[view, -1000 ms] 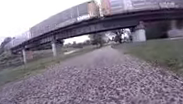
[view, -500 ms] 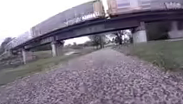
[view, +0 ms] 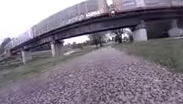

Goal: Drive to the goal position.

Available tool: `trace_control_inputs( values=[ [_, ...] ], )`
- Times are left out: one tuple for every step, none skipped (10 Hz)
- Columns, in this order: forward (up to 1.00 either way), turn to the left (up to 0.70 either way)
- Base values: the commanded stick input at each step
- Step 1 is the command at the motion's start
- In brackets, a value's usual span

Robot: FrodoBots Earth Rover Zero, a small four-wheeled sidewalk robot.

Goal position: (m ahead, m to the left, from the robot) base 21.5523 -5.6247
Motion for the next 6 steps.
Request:
trace_control_inputs(
  values=[
    [0.70,0.00],
    [0.70,0.00],
    [0.70,0.00],
    [0.70,0.00],
    [0.70,0.00],
    [0.70,0.00]
  ],
)
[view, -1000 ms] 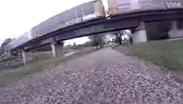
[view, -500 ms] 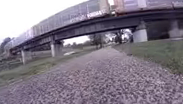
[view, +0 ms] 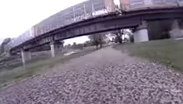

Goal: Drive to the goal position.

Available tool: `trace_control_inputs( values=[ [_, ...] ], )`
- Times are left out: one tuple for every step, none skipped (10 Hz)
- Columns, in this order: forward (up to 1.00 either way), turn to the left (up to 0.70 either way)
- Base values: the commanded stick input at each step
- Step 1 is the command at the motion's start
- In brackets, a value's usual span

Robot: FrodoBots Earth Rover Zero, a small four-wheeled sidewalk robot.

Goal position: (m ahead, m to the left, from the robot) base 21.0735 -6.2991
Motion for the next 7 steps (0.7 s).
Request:
trace_control_inputs(
  values=[
    [0.70,0.00],
    [0.70,0.00],
    [0.70,0.00],
    [0.70,0.00],
    [0.70,0.00],
    [0.70,0.00],
    [0.70,0.00]
  ],
)
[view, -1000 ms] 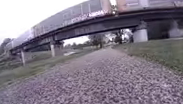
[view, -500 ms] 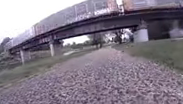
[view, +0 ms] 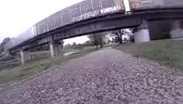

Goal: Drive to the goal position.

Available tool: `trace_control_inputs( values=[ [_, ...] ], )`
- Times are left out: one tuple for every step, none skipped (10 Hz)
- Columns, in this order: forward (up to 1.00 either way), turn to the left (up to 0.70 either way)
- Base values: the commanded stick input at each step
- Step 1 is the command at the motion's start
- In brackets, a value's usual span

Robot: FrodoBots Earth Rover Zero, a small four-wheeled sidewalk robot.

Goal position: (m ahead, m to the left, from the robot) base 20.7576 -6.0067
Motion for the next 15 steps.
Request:
trace_control_inputs(
  values=[
    [0.70,0.00],
    [0.70,0.00],
    [0.70,0.00],
    [0.70,-0.18],
    [0.70,-0.35],
    [0.70,-0.35],
    [0.70,-0.18],
    [0.70,0.00],
    [0.70,0.00],
    [0.70,0.00],
    [0.70,0.00],
    [0.70,0.00],
    [0.70,0.00],
    [0.70,0.00],
    [0.70,0.00]
  ],
)
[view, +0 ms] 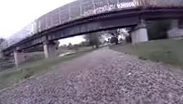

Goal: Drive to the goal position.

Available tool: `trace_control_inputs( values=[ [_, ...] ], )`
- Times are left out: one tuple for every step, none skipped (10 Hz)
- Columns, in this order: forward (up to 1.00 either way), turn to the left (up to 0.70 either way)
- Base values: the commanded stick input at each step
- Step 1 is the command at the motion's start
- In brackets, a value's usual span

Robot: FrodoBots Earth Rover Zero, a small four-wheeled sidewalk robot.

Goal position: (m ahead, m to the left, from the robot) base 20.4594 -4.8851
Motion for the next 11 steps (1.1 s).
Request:
trace_control_inputs(
  values=[
    [0.70,0.00],
    [0.70,0.00],
    [0.70,0.00],
    [0.70,0.00],
    [0.70,0.00],
    [0.70,0.00],
    [0.70,0.00],
    [0.70,0.00],
    [0.70,0.00],
    [0.70,0.00],
    [0.70,0.00]
  ],
)
